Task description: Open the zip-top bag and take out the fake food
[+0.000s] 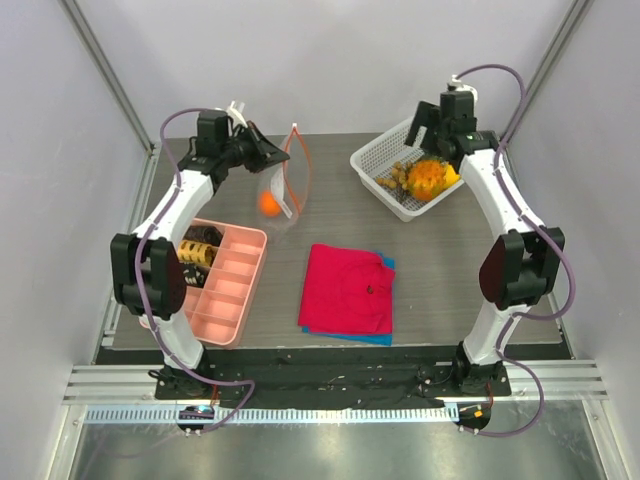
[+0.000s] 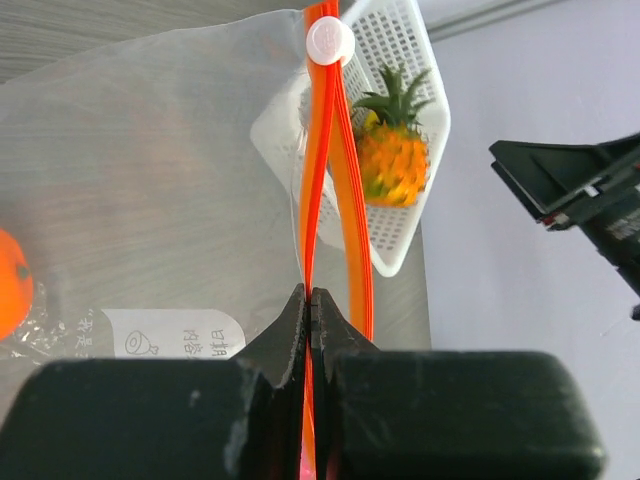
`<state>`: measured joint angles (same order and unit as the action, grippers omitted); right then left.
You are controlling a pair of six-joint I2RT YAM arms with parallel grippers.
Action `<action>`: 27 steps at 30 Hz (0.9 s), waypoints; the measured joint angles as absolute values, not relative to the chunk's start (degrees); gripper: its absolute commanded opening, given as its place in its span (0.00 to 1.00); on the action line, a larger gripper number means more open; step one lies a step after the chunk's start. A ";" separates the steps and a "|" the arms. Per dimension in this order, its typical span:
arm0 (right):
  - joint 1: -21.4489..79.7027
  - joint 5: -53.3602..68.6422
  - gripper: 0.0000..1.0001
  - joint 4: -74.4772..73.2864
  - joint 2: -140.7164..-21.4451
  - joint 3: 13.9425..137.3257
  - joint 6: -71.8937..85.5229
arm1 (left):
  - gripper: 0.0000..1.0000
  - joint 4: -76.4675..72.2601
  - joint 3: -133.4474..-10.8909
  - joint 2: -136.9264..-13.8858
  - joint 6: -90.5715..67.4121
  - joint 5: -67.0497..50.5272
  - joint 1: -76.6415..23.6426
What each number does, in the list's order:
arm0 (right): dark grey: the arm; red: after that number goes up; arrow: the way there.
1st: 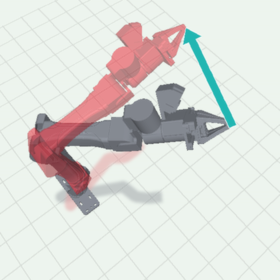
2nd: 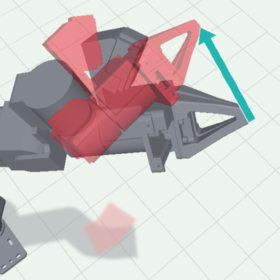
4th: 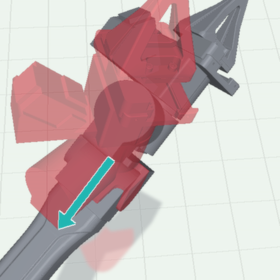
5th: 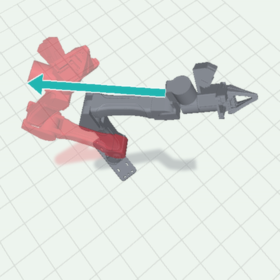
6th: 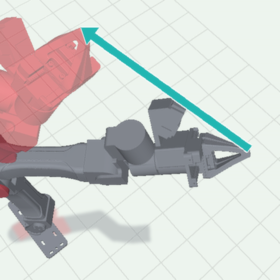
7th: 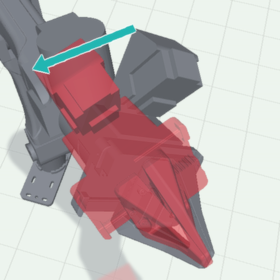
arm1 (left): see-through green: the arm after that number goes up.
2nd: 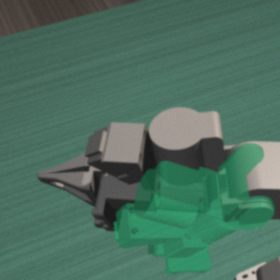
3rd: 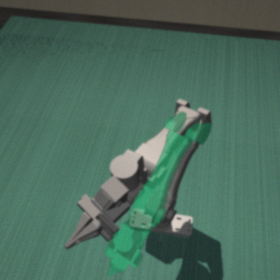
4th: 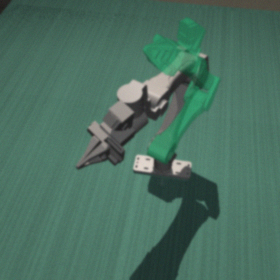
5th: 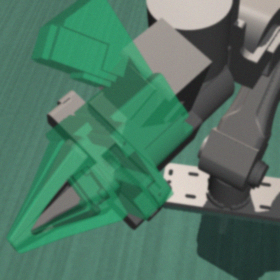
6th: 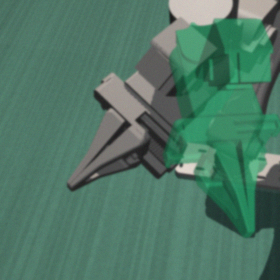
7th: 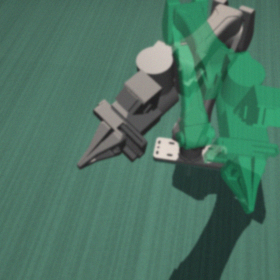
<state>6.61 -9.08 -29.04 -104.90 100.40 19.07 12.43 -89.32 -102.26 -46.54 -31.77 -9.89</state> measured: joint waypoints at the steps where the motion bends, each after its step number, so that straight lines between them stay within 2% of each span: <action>1: 8.03 -8.23 0.85 -29.10 -104.01 100.79 19.05 | 0.00 12.12 -89.21 -102.26 -46.74 -31.90 -10.20; 2: 9.72 -6.31 0.77 -28.91 -103.22 101.12 19.14 | 0.00 11.73 -89.03 -102.28 -47.20 -32.21 -10.46; 3: 11.07 -4.54 0.64 -28.64 -102.59 101.27 19.55 | 0.00 11.44 -88.97 -102.28 -47.55 -32.29 -10.55; 4: 12.73 -2.57 0.58 -28.10 -102.00 101.43 20.43 | 0.00 11.00 -88.82 -102.28 -47.81 -32.47 -10.57; 5: 14.26 -0.97 0.46 -27.59 -101.69 101.62 21.26 | 0.00 10.70 -88.71 -102.28 -48.01 -32.56 -10.55; 8: 20.43 1.50 0.29 -26.55 -101.91 103.37 25.41 | 0.00 9.63 -88.23 -102.30 -48.73 -32.64 -10.55; 9: 22.79 1.72 0.21 -26.55 -102.26 104.29 26.94 | 0.00 9.54 -88.09 -102.30 -48.90 -32.64 -10.59; 16: 34.24 2.15 0.11 -27.64 -111.81 117.93 34.61 | 0.00 9.10 -87.70 -102.39 -49.08 -32.62 -11.62; 18: 36.16 1.65 0.05 -29.02 -114.78 120.77 35.99 | 0.00 8.93 -87.57 -102.39 -49.08 -32.62 -11.75; 20: 37.41 0.38 0.01 -29.71 -116.44 121.36 36.95 | 0.00 8.80 -87.46 -102.39 -49.08 -32.64 -11.92; 27: 38.26 -5.56 0.01 -30.13 -116.20 114.54 40.10 | 0.00 8.62 -87.05 -102.39 -49.01 -32.45 -11.92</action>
<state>38.26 -5.56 -30.13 -116.20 114.54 40.10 8.62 -87.05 -102.39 -49.01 -32.45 -11.92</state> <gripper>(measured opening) 0.020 0.002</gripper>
